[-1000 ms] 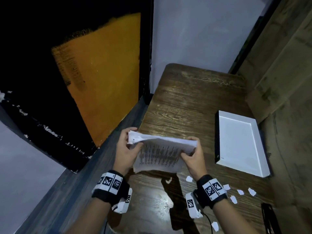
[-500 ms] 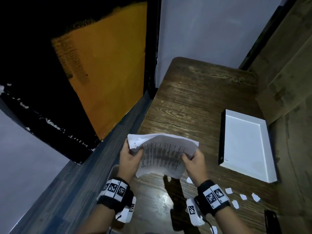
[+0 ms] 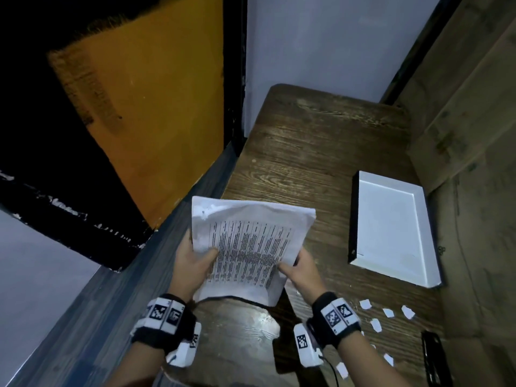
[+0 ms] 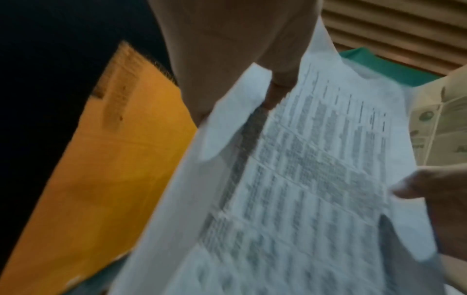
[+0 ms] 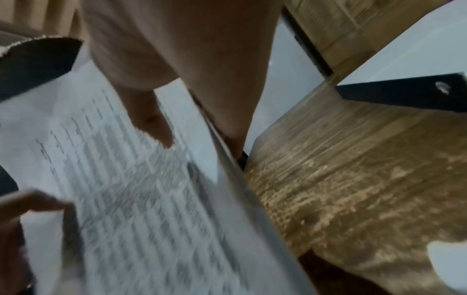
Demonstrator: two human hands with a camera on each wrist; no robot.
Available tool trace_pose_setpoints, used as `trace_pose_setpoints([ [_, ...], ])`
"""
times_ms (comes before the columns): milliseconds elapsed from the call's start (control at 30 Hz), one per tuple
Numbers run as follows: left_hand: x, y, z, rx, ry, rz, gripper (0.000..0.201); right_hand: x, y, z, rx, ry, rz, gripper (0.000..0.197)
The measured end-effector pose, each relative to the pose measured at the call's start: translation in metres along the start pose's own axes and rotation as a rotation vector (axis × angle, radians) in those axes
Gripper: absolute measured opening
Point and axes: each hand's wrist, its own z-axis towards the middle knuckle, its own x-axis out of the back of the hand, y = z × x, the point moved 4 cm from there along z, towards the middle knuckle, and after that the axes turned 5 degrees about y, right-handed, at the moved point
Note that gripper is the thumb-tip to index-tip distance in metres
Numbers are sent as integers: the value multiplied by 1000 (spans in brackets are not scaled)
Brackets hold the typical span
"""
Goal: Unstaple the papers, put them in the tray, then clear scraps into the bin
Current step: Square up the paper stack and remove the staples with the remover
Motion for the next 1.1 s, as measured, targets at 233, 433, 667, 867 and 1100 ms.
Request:
trace_pose_setpoints([
  [233,7,-51,18,333,-235,214,50,-13,23,27,-128,-83,4,47],
  [433,6,-74,32,451,-290,254,56,-26,61,16,-200,-45,-4,51],
  [667,-24,-59,36,347,-340,377,50,-7,71,11,-203,-11,-68,44],
  [867,-64,-58,43,243,-339,443,49,73,85,12,-236,172,-149,23],
  [1100,-91,-57,47,161,-306,562,43,271,143,-67,-566,601,-1169,47],
])
